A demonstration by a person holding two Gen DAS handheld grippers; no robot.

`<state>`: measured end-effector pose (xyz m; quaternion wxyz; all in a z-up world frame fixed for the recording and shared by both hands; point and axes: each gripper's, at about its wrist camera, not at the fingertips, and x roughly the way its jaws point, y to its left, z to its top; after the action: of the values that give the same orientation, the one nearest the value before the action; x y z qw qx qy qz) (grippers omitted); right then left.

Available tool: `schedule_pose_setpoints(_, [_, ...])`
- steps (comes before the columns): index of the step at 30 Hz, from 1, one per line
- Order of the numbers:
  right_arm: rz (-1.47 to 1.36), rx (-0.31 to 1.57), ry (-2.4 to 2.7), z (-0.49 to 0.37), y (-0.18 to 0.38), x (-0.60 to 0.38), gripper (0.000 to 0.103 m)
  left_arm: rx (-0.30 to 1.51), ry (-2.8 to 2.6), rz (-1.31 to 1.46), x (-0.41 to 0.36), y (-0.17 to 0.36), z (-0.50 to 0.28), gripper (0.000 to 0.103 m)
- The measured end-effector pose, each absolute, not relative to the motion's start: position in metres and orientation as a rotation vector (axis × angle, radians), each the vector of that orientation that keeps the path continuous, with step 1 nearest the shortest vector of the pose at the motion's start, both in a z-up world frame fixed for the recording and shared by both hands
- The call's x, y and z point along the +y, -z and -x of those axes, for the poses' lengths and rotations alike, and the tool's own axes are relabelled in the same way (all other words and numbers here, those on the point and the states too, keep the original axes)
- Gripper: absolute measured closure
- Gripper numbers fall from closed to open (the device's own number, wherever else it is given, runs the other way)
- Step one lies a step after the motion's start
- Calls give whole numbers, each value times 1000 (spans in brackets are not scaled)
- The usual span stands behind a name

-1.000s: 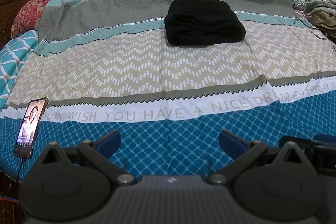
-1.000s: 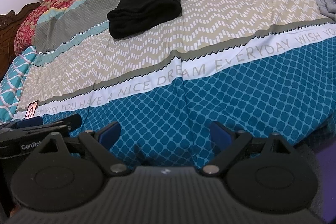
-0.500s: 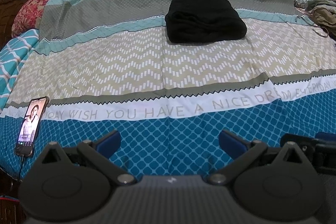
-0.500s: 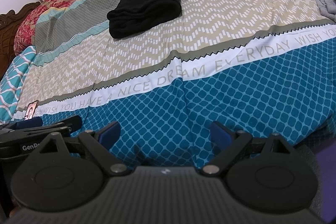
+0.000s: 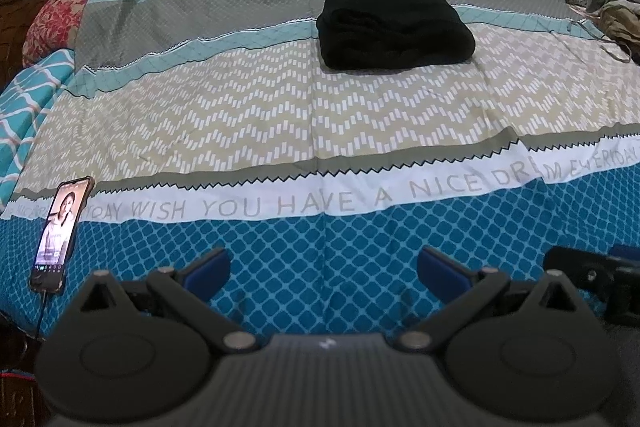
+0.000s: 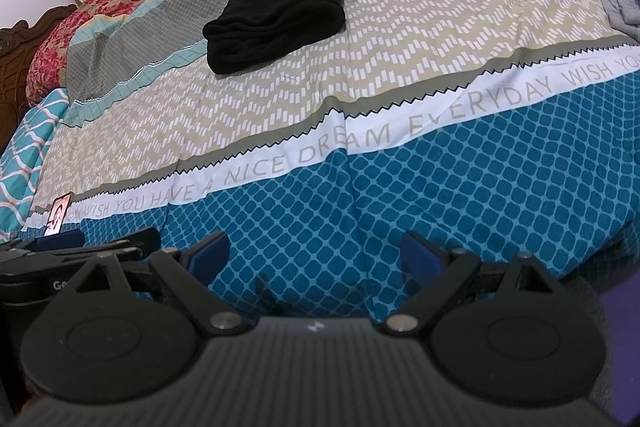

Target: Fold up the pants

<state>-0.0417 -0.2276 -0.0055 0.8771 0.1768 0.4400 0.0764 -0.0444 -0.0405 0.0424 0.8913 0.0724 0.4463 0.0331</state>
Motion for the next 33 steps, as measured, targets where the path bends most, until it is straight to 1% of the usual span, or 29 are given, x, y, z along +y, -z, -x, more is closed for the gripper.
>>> schedule_pose_setpoints(33, [-375, 919, -159, 42, 6, -227, 9, 939, -67, -155, -41, -38, 45, 0])
